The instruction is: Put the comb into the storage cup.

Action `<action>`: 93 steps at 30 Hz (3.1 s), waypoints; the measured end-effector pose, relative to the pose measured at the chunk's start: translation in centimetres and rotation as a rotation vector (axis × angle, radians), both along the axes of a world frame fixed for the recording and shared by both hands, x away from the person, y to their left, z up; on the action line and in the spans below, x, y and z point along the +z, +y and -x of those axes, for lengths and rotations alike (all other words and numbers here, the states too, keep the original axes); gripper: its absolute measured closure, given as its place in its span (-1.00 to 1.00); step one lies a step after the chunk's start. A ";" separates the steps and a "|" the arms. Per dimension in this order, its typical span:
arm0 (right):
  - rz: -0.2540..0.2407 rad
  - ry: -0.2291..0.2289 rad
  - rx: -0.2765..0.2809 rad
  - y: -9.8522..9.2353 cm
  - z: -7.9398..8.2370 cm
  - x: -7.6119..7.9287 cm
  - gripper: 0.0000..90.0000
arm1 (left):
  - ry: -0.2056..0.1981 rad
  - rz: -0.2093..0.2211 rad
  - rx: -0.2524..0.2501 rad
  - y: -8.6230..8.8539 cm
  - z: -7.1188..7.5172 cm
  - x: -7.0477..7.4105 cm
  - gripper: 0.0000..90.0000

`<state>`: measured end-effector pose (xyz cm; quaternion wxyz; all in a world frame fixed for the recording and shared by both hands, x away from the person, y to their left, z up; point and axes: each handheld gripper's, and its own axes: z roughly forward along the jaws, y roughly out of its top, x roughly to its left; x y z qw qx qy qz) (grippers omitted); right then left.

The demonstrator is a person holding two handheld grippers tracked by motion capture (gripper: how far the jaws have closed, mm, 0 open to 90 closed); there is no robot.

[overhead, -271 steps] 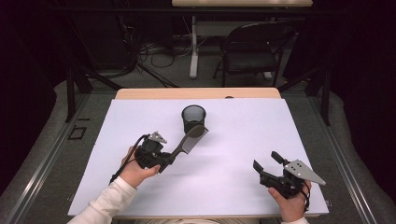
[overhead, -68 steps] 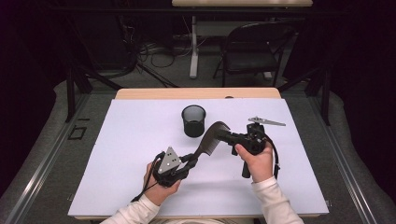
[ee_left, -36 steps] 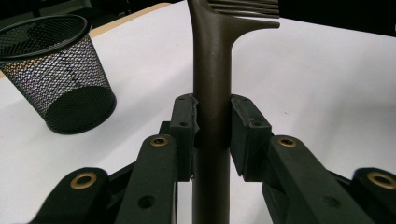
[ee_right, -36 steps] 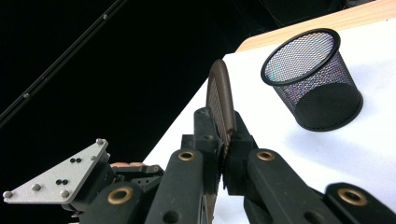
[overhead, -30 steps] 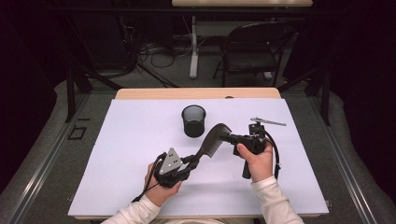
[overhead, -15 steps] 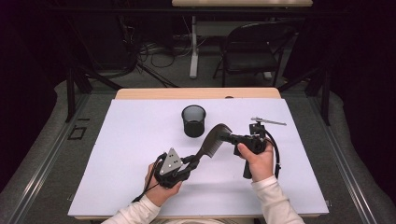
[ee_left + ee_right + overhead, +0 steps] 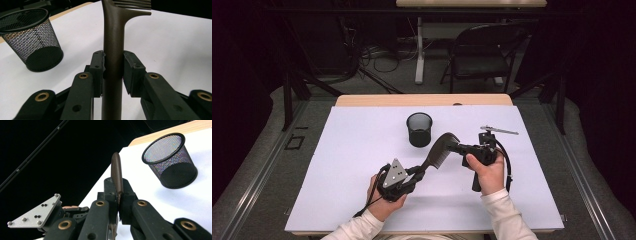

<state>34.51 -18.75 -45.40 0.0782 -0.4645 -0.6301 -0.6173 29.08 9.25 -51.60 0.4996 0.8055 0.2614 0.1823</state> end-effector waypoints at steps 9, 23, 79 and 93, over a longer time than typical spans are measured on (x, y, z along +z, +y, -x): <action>-0.005 -0.006 -0.009 -0.1 0.0 0.0 0.95 | 0.003 0.004 0.009 0.1 -0.1 0.0 0.46; -0.009 -0.033 -0.042 -0.4 0.1 0.2 0.95 | 0.013 0.030 0.008 0.2 -0.4 -0.1 0.08; 0.016 -0.143 -0.190 -4.0 0.5 1.5 0.95 | 0.026 0.135 0.213 5.4 -3.8 1.4 -0.52; 0.027 -0.178 -0.238 -5.5 0.8 2.3 0.95 | 0.066 0.155 0.246 6.7 -4.7 1.3 -0.64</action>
